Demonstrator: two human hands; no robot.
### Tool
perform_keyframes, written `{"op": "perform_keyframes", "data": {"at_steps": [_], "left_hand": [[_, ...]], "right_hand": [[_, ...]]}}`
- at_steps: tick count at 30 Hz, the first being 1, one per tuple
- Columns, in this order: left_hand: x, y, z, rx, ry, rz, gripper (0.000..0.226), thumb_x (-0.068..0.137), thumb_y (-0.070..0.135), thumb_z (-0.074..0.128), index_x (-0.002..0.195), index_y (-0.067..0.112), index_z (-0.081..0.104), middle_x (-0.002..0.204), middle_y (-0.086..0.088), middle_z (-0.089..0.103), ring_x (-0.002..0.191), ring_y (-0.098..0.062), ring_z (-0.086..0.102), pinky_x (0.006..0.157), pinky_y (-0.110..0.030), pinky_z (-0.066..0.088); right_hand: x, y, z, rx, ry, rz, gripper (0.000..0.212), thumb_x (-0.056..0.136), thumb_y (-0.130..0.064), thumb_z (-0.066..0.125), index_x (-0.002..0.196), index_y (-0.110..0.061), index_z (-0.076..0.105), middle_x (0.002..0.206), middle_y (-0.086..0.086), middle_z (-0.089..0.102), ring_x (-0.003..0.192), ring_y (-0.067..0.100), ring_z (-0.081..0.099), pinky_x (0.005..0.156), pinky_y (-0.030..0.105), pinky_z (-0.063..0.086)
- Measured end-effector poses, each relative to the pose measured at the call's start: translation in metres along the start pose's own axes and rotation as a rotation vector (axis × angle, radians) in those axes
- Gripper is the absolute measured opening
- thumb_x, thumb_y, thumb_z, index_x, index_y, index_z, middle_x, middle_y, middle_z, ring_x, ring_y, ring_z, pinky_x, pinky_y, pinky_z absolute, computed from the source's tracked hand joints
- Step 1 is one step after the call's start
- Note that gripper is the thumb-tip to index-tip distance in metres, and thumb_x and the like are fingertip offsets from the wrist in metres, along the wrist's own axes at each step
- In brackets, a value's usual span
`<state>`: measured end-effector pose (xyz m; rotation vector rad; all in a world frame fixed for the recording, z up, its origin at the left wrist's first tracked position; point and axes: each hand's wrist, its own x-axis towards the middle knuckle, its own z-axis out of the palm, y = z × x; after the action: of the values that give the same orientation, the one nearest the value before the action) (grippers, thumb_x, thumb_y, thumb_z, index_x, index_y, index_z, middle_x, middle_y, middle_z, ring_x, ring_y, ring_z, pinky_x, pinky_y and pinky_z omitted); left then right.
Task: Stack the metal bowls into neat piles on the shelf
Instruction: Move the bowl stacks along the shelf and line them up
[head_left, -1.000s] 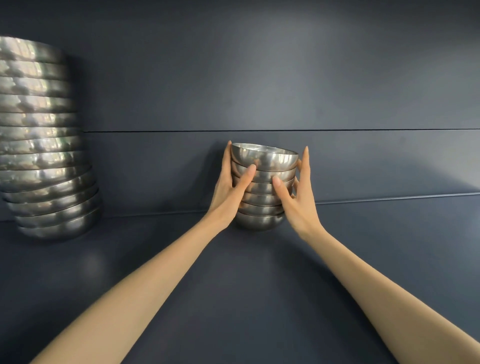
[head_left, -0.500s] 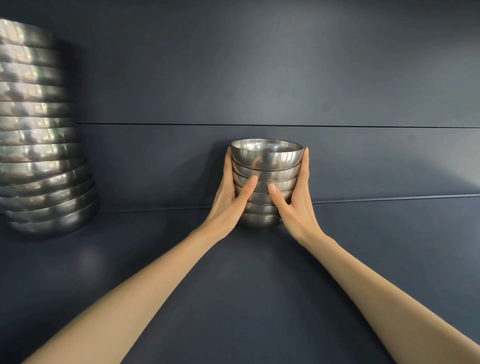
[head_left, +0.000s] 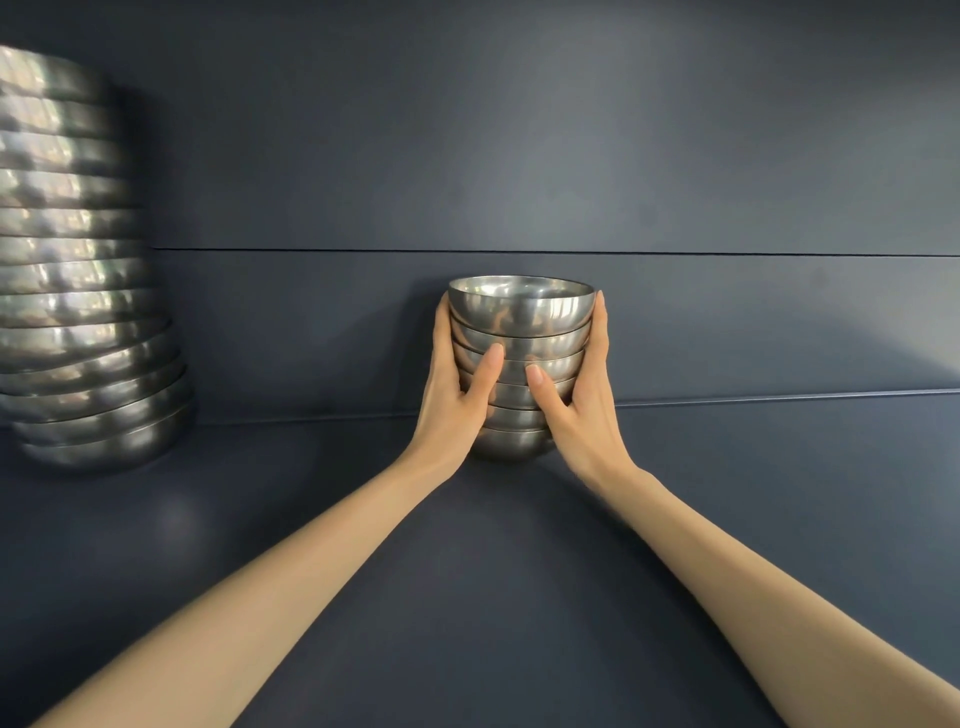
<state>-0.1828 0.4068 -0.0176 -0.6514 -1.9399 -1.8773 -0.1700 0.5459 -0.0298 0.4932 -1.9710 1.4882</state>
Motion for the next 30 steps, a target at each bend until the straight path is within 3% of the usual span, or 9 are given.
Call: {"op": "perform_keyframes", "data": {"at_steps": [4, 9, 12, 14, 17, 20, 24, 30], "left_hand": [[-0.001, 0.016, -0.003, 0.007, 0.006, 0.009, 0.068, 0.083, 0.054, 0.050, 0.140, 0.052, 0.013, 0.137, -0.022, 0.046, 0.124, -0.040, 0.048, 0.097, -0.044, 0.048], [-0.016, 0.034, -0.012, 0.053, 0.044, -0.028, 0.076, 0.083, 0.056, 0.048, 0.148, 0.043, 0.011, 0.139, -0.024, 0.043, 0.126, -0.042, 0.044, 0.096, -0.046, 0.047], [-0.027, 0.048, -0.023, 0.087, 0.091, -0.036, 0.067, 0.093, 0.045, 0.047, 0.150, 0.040, 0.011, 0.139, -0.029, 0.039, 0.124, -0.046, 0.040, 0.097, -0.050, 0.042], [-0.035, 0.058, -0.029, 0.098, 0.112, 0.001, 0.061, 0.096, 0.038, 0.046, 0.149, 0.037, 0.016, 0.136, -0.025, 0.047, 0.119, -0.041, 0.046, 0.092, -0.043, 0.045], [-0.047, 0.071, -0.038, 0.112, 0.136, 0.032, 0.063, 0.089, 0.047, 0.047, 0.145, 0.041, 0.018, 0.136, -0.003, 0.054, 0.116, -0.023, 0.059, 0.094, -0.037, 0.051], [-0.061, 0.080, -0.042, 0.117, 0.150, 0.027, 0.066, 0.085, 0.050, 0.048, 0.143, 0.044, 0.018, 0.140, 0.007, 0.050, 0.121, -0.010, 0.056, 0.098, -0.035, 0.051], [-0.079, 0.091, -0.043, 0.096, 0.157, 0.021, 0.055, 0.086, 0.047, 0.048, 0.133, 0.050, 0.021, 0.139, 0.012, 0.050, 0.117, 0.002, 0.055, 0.094, -0.018, 0.049], [-0.094, 0.104, -0.072, 0.114, 0.154, 0.024, 0.064, 0.082, 0.053, 0.049, 0.140, 0.047, 0.021, 0.137, 0.018, 0.050, 0.119, 0.004, 0.053, 0.103, -0.028, 0.046]], "right_hand": [[0.003, -0.012, 0.000, 0.031, 0.009, -0.018, 0.088, 0.084, -0.053, 0.058, 0.145, -0.045, -0.005, 0.162, -0.009, 0.014, 0.146, 0.007, 0.022, 0.119, 0.041, 0.027], [-0.001, -0.024, 0.008, 0.093, -0.047, -0.015, 0.096, 0.083, -0.055, 0.060, 0.152, -0.036, -0.004, 0.161, -0.009, 0.018, 0.145, 0.007, 0.025, 0.118, 0.042, 0.027], [-0.003, -0.034, 0.017, 0.134, -0.084, -0.024, 0.098, 0.082, -0.061, 0.061, 0.152, -0.039, -0.004, 0.160, -0.010, 0.018, 0.145, 0.009, 0.025, 0.117, 0.045, 0.028], [-0.005, -0.044, 0.023, 0.165, -0.106, -0.036, 0.097, 0.081, -0.064, 0.061, 0.150, -0.043, -0.004, 0.160, -0.010, 0.020, 0.145, 0.010, 0.027, 0.116, 0.046, 0.030], [-0.012, -0.056, 0.029, 0.201, -0.137, -0.048, 0.092, 0.082, -0.059, 0.062, 0.146, -0.047, -0.003, 0.158, -0.011, 0.023, 0.142, 0.006, 0.031, 0.115, 0.044, 0.033], [-0.023, -0.063, 0.031, 0.215, -0.158, -0.056, 0.090, 0.081, -0.058, 0.059, 0.145, -0.047, -0.003, 0.158, -0.013, 0.023, 0.142, 0.004, 0.029, 0.116, 0.042, 0.032], [-0.035, -0.072, 0.034, 0.222, -0.158, -0.048, 0.092, 0.082, -0.060, 0.058, 0.147, -0.045, -0.005, 0.159, -0.013, 0.019, 0.144, 0.005, 0.025, 0.117, 0.043, 0.029], [-0.048, -0.095, 0.057, 0.231, -0.147, -0.042, 0.093, 0.081, -0.062, 0.058, 0.147, -0.046, -0.006, 0.160, -0.015, 0.018, 0.145, 0.004, 0.024, 0.118, 0.042, 0.028]]}}
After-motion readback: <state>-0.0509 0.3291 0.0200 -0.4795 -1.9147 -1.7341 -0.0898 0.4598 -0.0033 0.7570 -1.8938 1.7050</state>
